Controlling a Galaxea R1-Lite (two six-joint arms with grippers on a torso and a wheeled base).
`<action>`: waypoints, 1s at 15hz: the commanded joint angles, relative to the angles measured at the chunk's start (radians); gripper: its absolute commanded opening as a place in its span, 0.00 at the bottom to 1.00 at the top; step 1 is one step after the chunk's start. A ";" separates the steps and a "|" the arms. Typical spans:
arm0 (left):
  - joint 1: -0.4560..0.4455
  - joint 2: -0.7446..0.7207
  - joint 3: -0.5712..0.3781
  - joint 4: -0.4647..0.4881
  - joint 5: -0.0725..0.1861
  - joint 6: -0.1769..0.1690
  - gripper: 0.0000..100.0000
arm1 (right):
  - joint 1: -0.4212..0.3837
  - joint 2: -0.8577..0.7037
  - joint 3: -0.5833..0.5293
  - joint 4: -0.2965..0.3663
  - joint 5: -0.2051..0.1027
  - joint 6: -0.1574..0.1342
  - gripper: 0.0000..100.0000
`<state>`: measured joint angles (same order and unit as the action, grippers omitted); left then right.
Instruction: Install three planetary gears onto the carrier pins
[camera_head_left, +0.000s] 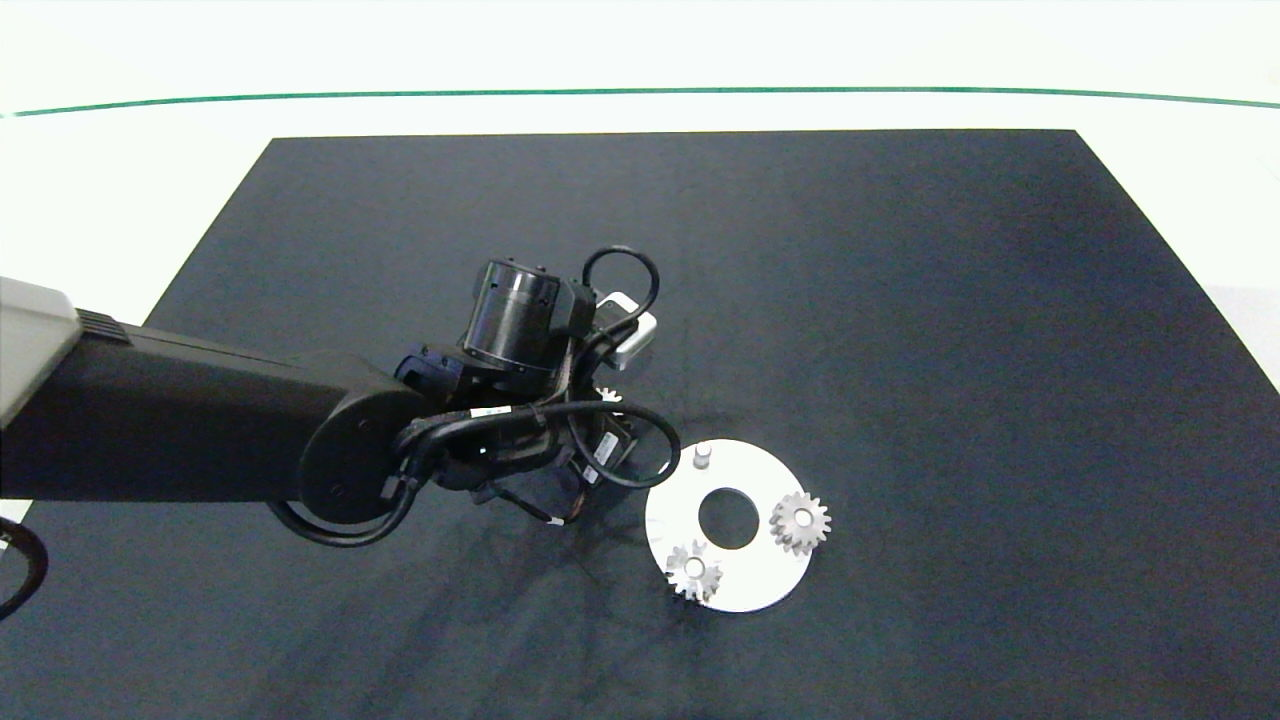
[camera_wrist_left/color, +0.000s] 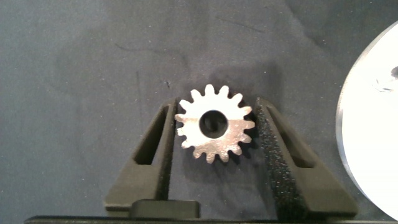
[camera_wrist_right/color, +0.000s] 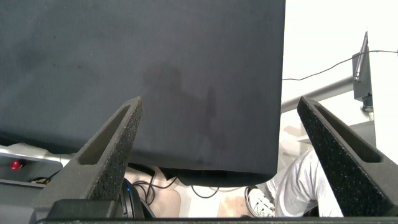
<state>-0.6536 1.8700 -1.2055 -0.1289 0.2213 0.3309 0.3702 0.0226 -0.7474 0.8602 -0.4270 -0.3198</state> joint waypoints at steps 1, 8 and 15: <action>0.003 -0.003 0.001 -0.001 0.001 0.002 0.40 | -0.001 0.000 -0.001 0.005 -0.002 -0.002 1.00; 0.002 -0.011 0.009 -0.001 0.001 0.002 0.26 | -0.001 0.000 -0.001 0.005 -0.002 -0.002 1.00; -0.001 -0.031 0.011 0.009 0.001 0.011 0.13 | 0.001 -0.001 -0.001 0.005 -0.002 -0.002 1.00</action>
<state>-0.6532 1.8506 -1.1974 -0.1177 0.2206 0.3404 0.3702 0.0219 -0.7494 0.8602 -0.4277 -0.3202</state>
